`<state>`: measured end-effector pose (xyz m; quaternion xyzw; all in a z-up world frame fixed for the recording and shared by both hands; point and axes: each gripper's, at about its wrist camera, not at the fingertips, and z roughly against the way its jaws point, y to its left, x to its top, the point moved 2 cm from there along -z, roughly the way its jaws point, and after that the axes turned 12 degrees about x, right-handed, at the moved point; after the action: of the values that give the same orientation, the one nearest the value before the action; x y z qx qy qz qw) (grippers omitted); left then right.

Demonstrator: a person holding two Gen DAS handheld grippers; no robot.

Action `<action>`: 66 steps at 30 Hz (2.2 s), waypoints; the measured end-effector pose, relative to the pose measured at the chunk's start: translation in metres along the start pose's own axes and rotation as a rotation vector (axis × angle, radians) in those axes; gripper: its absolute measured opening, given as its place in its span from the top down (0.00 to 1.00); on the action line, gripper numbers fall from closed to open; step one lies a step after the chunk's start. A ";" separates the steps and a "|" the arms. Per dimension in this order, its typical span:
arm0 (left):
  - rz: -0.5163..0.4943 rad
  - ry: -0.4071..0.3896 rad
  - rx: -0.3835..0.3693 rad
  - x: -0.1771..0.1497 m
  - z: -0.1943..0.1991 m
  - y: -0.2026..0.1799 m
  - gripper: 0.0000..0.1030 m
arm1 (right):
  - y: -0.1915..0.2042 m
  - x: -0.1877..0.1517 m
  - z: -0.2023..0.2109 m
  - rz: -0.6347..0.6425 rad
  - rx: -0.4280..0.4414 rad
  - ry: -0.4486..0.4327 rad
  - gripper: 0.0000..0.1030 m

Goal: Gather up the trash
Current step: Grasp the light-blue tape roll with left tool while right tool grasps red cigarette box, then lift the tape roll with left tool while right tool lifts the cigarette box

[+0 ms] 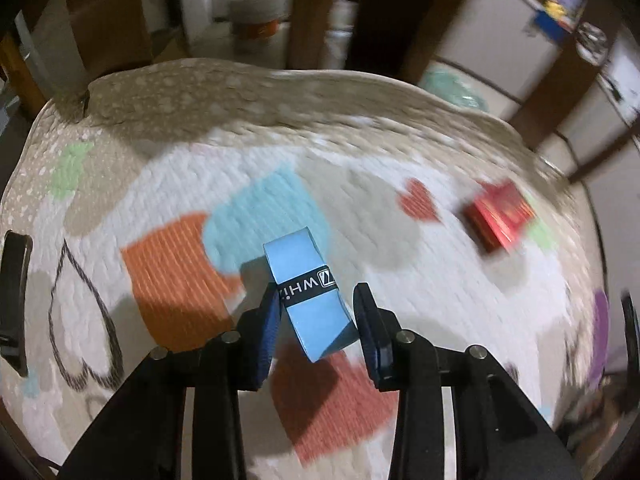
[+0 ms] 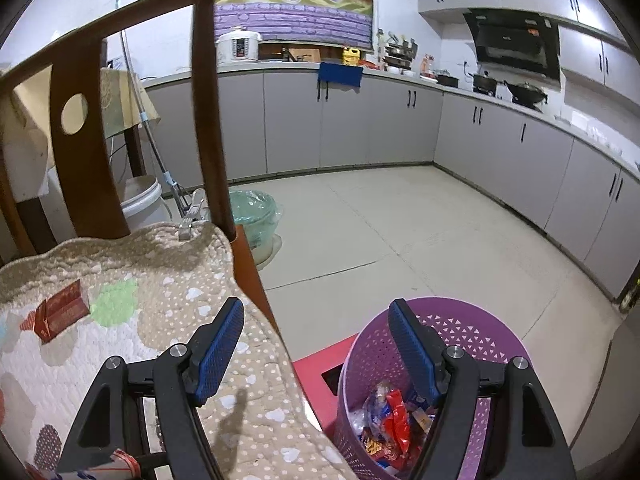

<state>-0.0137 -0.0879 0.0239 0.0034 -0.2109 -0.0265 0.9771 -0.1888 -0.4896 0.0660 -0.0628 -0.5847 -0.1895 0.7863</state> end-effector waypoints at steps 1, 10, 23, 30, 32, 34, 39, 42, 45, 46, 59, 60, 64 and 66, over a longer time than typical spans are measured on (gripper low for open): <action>-0.015 -0.014 -0.014 -0.013 0.005 -0.003 0.65 | 0.005 0.000 0.003 0.008 0.011 -0.008 0.24; -0.062 -0.052 0.007 -0.068 0.006 -0.012 0.65 | 0.130 -0.001 -0.036 -0.128 0.622 0.378 0.22; -0.038 -0.054 -0.028 -0.074 0.007 0.011 0.63 | 0.245 0.021 -0.176 -0.278 0.412 0.627 0.15; -0.025 -0.044 -0.045 -0.074 0.007 0.014 0.61 | 0.288 0.011 -0.179 -0.012 0.347 0.669 0.38; 0.003 -0.031 -0.075 -0.075 0.009 0.021 0.59 | 0.279 0.008 -0.169 -0.015 0.402 0.669 0.39; 0.025 -0.023 -0.091 -0.076 0.011 0.026 0.54 | 0.259 0.006 -0.151 -0.007 0.433 0.658 0.39; 0.053 -0.014 -0.075 -0.076 0.013 0.028 0.51 | 0.204 -0.019 -0.105 -0.016 0.500 0.666 0.39; 0.044 -0.003 -0.054 -0.073 0.011 0.024 0.51 | 0.163 -0.039 -0.076 -0.018 0.527 0.637 0.39; 0.053 -0.002 -0.031 -0.066 0.008 0.020 0.47 | 0.131 -0.046 -0.054 0.014 0.499 0.561 0.38; 0.057 -0.001 -0.027 -0.064 0.006 0.018 0.43 | 0.118 -0.051 -0.049 0.019 0.493 0.525 0.38; -0.015 -0.040 0.044 -0.085 0.027 -0.046 0.70 | 0.089 -0.073 -0.021 0.044 0.506 0.365 0.38; -0.041 -0.061 0.043 -0.087 0.033 -0.055 0.70 | 0.090 -0.073 -0.019 0.051 0.502 0.358 0.38; -0.136 -0.132 0.048 -0.096 0.054 -0.082 0.70 | 0.085 -0.075 -0.009 0.073 0.481 0.319 0.39; -0.168 -0.151 0.056 -0.098 0.059 -0.089 0.70 | 0.081 -0.074 -0.006 0.066 0.472 0.302 0.39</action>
<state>-0.1313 -0.1711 0.0356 0.0461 -0.2837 -0.1026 0.9523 -0.1717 -0.4007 0.0041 0.1319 -0.4867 -0.0293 0.8630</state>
